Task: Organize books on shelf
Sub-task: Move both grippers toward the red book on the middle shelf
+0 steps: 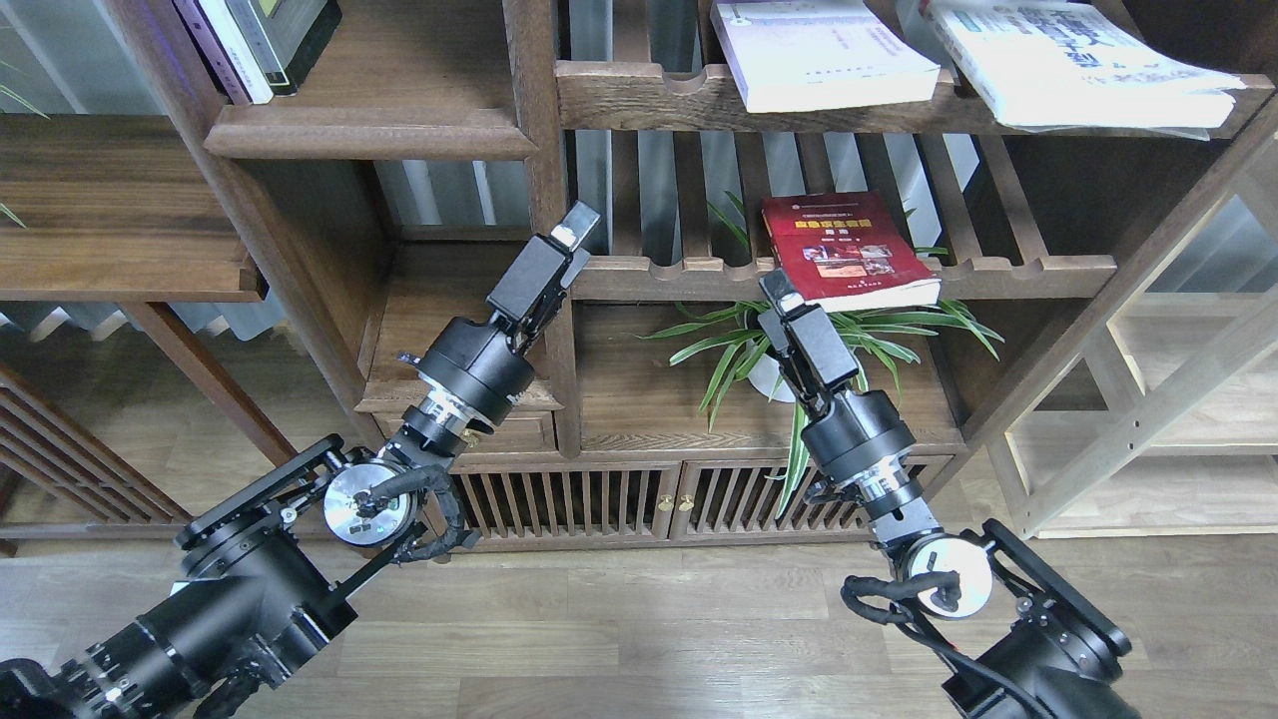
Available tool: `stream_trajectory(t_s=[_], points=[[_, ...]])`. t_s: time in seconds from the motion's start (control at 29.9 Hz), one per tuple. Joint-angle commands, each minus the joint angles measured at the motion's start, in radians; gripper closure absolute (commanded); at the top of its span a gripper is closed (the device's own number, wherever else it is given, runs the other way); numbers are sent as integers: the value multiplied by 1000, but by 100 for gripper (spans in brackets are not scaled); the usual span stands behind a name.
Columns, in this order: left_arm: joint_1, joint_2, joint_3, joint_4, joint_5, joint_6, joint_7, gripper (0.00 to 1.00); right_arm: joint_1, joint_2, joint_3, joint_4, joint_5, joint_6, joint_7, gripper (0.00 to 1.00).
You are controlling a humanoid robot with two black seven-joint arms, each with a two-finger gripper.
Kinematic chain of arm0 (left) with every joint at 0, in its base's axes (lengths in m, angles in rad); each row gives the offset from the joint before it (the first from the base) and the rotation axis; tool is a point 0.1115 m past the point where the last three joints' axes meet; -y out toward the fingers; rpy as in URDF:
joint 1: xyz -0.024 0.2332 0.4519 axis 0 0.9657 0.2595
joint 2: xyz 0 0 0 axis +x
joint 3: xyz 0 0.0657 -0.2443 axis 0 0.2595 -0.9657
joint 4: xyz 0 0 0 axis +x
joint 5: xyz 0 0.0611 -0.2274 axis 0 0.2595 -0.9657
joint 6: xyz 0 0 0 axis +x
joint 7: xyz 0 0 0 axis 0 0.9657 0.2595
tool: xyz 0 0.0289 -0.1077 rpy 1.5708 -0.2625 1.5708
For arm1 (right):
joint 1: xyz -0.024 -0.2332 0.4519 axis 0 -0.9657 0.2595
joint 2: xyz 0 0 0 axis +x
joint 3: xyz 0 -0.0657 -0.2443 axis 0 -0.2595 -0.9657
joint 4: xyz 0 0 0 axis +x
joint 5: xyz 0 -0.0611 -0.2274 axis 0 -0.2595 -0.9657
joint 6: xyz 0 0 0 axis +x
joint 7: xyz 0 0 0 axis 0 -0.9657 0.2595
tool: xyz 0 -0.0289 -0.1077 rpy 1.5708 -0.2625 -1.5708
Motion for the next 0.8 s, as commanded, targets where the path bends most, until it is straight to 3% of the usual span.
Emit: stream_trajectory(t_s=[0.0, 0.57, 0.77], points=[[6, 0, -11, 0, -1, 0, -2, 1, -2, 3, -5, 1, 5, -26, 0, 0], [43, 0, -37, 6, -6, 0, -3, 1, 18, 3, 7, -45, 155, -244, 0, 0], [75, 2, -86, 6, -7, 0, -3, 1, 46, 0, 16, -125, 186, -247, 0, 0]])
